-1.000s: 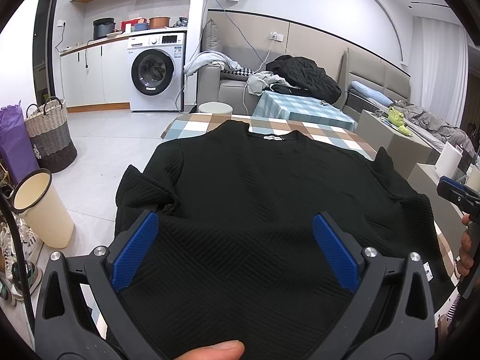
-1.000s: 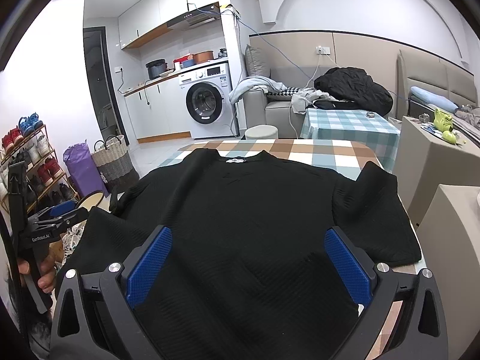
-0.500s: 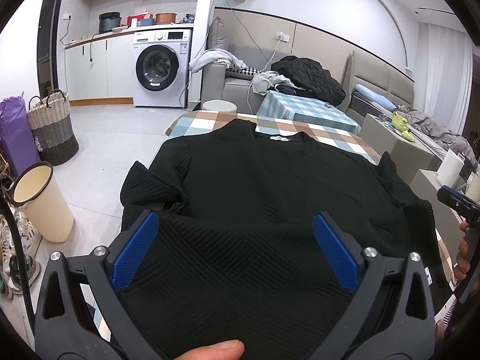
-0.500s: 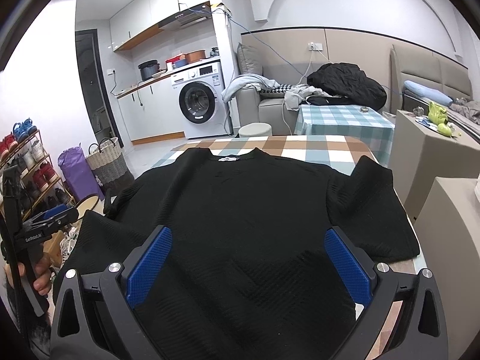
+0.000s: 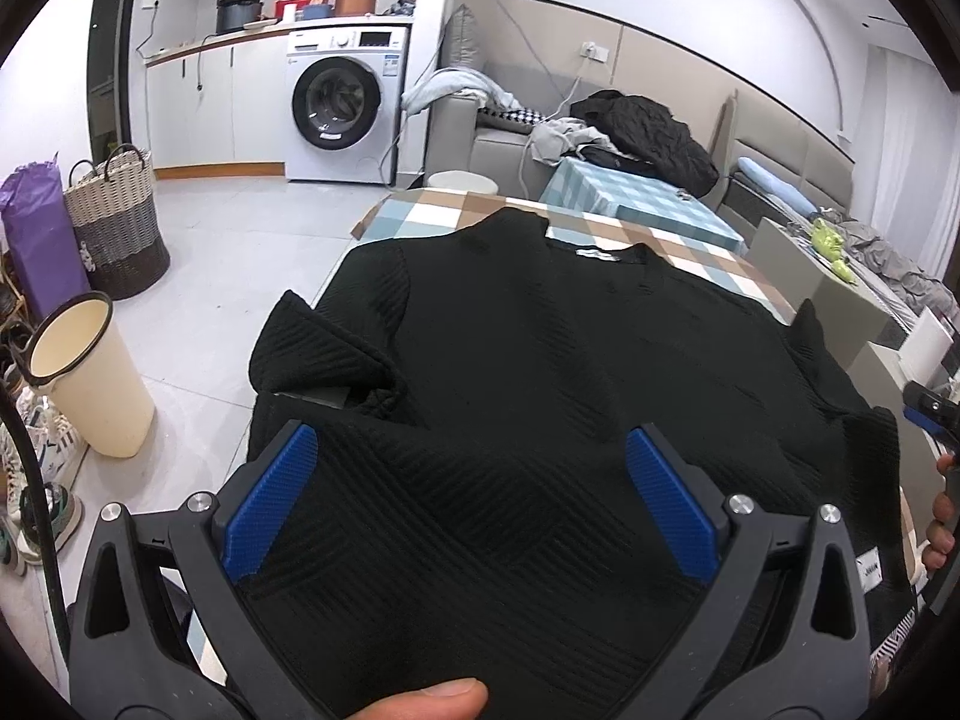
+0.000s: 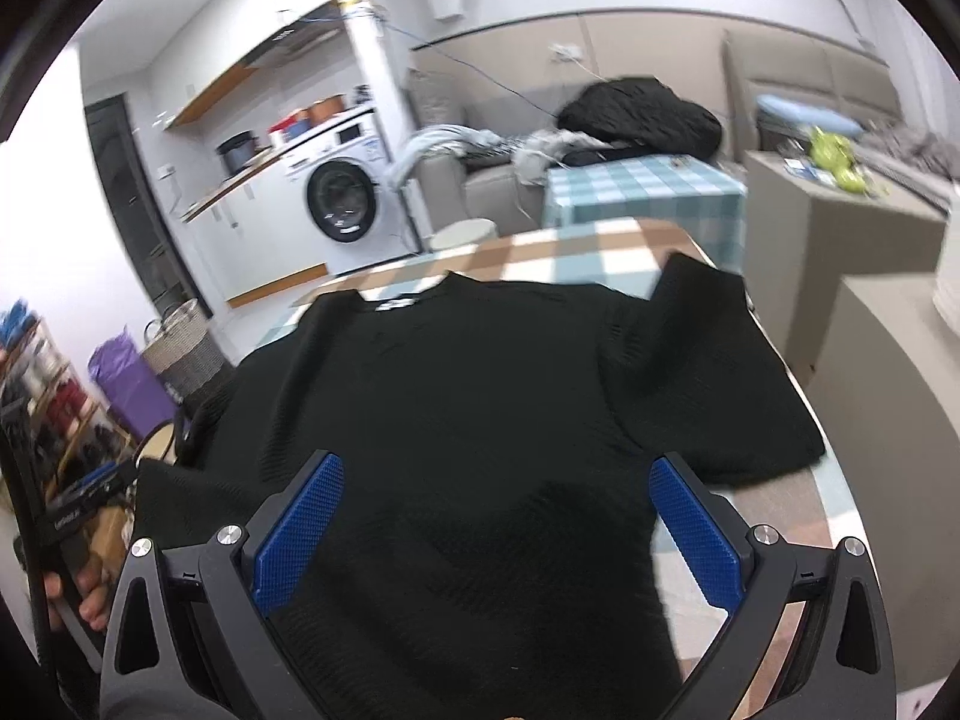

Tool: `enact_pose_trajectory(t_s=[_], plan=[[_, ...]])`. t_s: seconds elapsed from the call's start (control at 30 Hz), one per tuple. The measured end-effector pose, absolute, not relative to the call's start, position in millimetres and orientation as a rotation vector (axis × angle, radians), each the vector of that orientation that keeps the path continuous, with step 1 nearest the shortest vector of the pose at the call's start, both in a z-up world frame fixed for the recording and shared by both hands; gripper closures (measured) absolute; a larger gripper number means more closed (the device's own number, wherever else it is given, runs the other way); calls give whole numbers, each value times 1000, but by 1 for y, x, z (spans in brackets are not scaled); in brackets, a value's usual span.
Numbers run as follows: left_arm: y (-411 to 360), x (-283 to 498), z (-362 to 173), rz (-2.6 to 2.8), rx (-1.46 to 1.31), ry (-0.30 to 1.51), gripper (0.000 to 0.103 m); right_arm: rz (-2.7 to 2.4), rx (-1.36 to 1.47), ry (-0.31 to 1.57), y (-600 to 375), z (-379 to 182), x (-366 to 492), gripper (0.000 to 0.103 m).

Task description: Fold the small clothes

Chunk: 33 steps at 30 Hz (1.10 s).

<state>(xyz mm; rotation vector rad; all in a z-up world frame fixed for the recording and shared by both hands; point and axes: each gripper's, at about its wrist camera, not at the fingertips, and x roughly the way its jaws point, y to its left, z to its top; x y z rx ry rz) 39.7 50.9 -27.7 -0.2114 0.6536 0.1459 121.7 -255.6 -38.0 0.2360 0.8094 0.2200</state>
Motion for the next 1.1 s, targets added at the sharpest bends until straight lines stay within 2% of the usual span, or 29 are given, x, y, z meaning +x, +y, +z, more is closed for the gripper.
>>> enact_pose_trajectory(t_s=[0.23,0.37,0.57,0.87,1.03,1.1], plan=[[61,69,-33,179,-206,687,1,40,409,900,-314,-61,138,0],[64,86,-34,188,-199,694,1,-39,519,920,-346,-76,144,4],[71,106,-42,193,-213,726,1,-162,631,953,-385,-104,161,24],[75,128,-47,215,-206,745,1,-239,524,986,-393,-116,187,44],[77,135,-52,210,-205,759,1,-306,404,1018,-384,-115,190,62],[77,137,-53,210,-203,760,1,-290,435,1024,-386,-113,186,62]])
